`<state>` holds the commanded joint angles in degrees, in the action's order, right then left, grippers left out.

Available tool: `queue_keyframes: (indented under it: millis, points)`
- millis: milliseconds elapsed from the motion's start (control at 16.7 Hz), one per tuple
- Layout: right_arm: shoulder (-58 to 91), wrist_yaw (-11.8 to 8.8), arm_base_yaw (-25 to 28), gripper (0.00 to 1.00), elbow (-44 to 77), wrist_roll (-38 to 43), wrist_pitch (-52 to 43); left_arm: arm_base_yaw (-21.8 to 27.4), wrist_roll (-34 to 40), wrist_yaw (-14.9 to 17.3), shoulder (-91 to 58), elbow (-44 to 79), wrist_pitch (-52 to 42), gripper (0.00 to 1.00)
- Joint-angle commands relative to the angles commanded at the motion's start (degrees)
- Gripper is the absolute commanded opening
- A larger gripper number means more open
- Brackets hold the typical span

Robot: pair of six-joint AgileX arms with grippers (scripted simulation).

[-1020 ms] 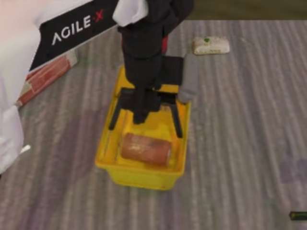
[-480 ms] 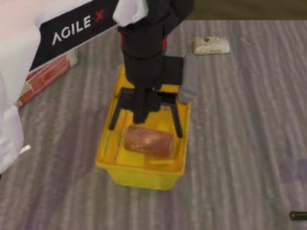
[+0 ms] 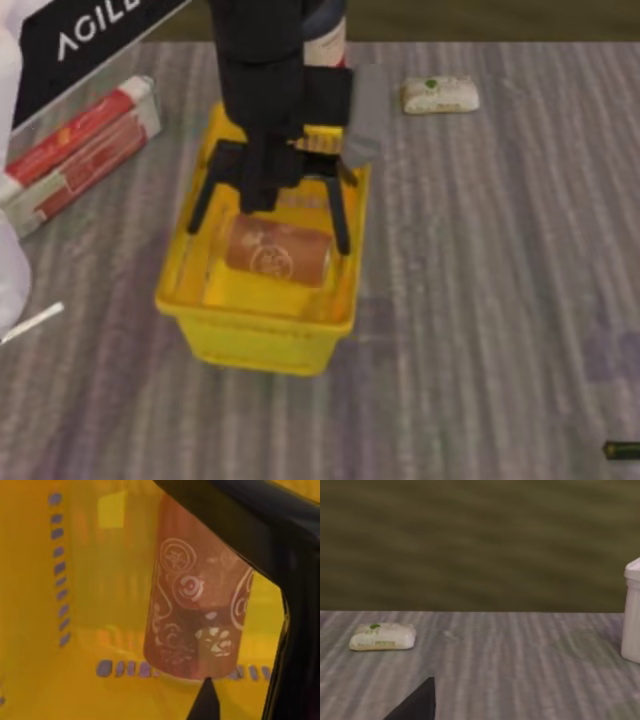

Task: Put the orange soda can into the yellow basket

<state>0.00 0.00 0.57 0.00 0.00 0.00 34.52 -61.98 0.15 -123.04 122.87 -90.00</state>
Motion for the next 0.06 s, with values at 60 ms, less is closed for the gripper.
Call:
queue_keyframes:
  millis: [60]
  points:
    - [0.0, 0.0, 0.0, 1.0, 0.0, 0.0, 0.0, -0.08, -0.03, 0.0, 0.06, 0.16, -0.16, 0.0]
